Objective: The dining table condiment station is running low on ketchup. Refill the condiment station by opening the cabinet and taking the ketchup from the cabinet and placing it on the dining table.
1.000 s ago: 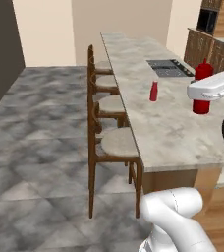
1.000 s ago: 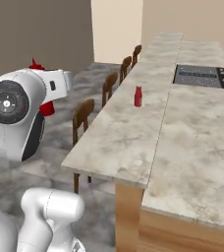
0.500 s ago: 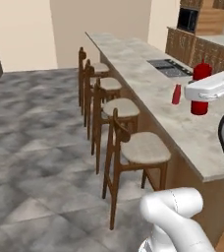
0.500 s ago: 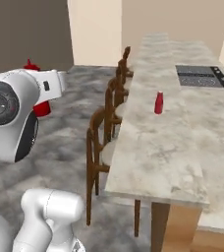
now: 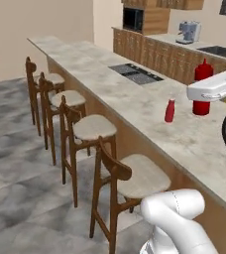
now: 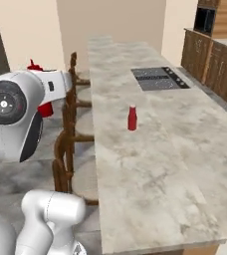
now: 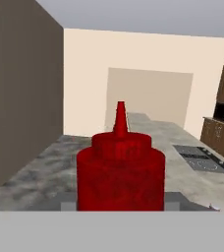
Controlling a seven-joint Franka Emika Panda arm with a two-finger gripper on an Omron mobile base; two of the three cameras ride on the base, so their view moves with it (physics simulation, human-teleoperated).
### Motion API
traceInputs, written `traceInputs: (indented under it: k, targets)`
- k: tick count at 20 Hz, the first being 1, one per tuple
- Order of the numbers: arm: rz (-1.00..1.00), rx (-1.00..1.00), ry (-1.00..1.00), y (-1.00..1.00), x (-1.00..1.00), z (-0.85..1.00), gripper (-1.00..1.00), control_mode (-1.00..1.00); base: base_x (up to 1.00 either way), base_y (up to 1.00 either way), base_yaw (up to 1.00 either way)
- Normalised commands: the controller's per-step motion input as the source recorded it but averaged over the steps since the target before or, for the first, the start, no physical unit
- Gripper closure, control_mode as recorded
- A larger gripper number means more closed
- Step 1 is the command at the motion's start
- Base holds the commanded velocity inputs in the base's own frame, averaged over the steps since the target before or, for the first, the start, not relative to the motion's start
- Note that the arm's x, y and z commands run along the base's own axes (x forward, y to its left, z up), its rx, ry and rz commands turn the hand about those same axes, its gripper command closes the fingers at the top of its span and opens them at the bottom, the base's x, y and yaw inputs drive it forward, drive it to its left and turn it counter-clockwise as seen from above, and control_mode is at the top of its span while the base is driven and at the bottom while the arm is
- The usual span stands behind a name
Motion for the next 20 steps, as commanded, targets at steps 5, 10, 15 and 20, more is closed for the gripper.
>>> traceInputs:
  k: [5, 10, 15, 20]
  targets:
    - [0.00, 0.00, 0.00, 0.00, 0.00, 0.00, 1.00, 1.00, 0.28, 0.54, -0.67]
    - [0.00, 0.00, 0.00, 0.00, 0.00, 0.00, 1.00, 1.00, 0.20, 0.90, -0.51]
    - [0.00, 0.00, 0.00, 0.00, 0.00, 0.00, 1.00, 1.00, 0.91, 0.07, -0.26]
    - [0.00, 0.00, 0.00, 0.00, 0.00, 0.00, 1.00, 1.00, 0.69, -0.52, 0.01]
